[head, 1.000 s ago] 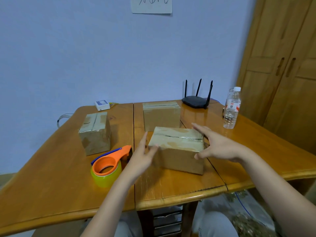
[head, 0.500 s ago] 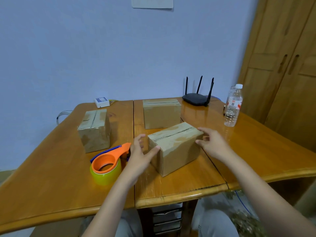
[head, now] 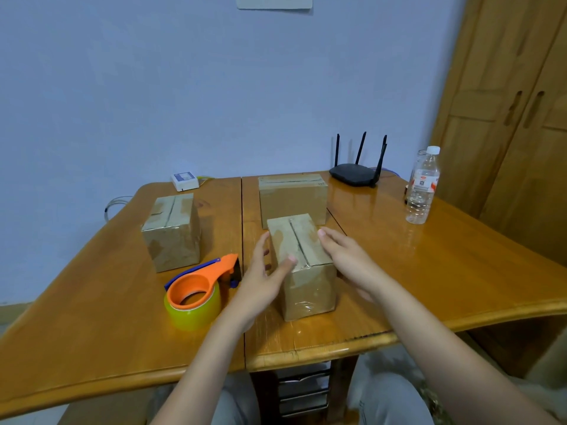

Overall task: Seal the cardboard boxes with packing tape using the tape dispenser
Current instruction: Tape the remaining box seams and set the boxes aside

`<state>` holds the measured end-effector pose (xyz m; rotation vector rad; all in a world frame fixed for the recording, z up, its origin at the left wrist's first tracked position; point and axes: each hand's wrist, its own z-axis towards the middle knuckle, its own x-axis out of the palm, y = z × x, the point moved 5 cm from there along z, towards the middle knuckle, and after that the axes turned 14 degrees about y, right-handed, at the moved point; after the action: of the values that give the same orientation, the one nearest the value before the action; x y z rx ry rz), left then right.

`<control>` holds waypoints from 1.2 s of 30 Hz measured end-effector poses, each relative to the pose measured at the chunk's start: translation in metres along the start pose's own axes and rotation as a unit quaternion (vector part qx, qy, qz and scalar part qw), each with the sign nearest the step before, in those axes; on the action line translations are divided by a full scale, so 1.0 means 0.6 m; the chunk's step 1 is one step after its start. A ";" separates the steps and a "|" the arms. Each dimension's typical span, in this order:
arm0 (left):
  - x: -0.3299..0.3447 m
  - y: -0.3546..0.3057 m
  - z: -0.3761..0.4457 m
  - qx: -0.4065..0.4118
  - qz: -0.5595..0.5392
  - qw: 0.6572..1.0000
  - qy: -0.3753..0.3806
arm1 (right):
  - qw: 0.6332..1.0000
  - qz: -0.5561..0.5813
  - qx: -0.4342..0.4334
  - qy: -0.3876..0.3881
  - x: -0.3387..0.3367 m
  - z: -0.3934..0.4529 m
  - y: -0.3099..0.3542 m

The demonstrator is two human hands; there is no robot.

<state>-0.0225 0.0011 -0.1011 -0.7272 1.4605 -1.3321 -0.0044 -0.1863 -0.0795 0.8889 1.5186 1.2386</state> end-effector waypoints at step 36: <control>-0.108 -0.062 -0.046 0.008 0.326 0.938 -0.118 | 0.950 -0.247 -0.160 -0.105 0.085 -0.094 0.125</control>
<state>-0.0336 0.0619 -0.0507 -0.3226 1.3282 -0.7172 -0.0749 -0.1381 -0.0154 0.3770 1.2222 0.9462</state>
